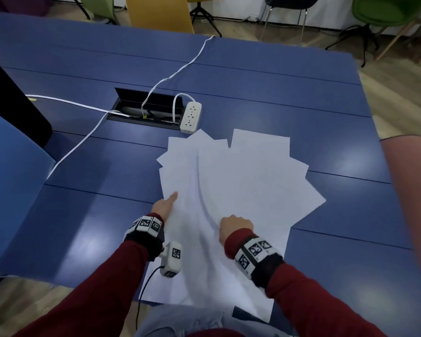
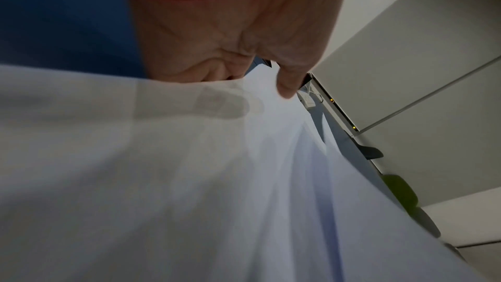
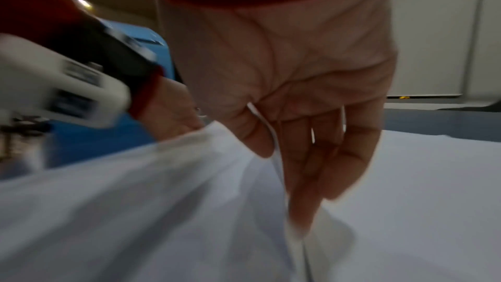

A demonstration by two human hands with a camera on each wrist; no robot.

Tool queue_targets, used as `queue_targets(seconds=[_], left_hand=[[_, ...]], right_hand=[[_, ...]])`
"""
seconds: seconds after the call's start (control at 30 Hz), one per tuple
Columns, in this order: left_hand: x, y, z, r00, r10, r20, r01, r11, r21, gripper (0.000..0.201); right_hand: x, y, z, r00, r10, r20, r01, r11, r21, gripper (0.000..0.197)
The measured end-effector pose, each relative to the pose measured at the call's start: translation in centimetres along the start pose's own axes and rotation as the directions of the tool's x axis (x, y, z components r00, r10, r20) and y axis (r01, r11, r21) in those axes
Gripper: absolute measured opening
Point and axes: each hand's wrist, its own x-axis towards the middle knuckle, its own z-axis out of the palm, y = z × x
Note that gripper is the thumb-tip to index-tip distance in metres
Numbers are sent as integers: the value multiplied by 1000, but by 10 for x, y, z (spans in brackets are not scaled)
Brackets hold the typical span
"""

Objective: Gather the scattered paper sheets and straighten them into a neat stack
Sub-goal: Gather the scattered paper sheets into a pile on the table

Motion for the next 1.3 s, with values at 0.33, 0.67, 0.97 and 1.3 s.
queue_targets(seconds=[0.33, 0.67, 0.97, 1.3], left_hand=[[-3, -11, 4, 998, 59, -5, -58, 996, 61, 63], [-24, -5, 25, 954, 60, -294, -20, 990, 138, 109], [-18, 1, 21, 968, 95, -234, 7, 917, 399, 104], [-10, 4, 36, 974, 216, -65, -187, 933, 308, 60]], right_hand=[[13, 91, 12, 869, 490, -67, -304, 635, 710, 63], [25, 115, 36, 726, 684, 71, -525, 485, 699, 114], [32, 111, 40, 607, 794, 20, -355, 248, 901, 91], [45, 111, 34, 714, 690, 116, -268, 117, 956, 87]])
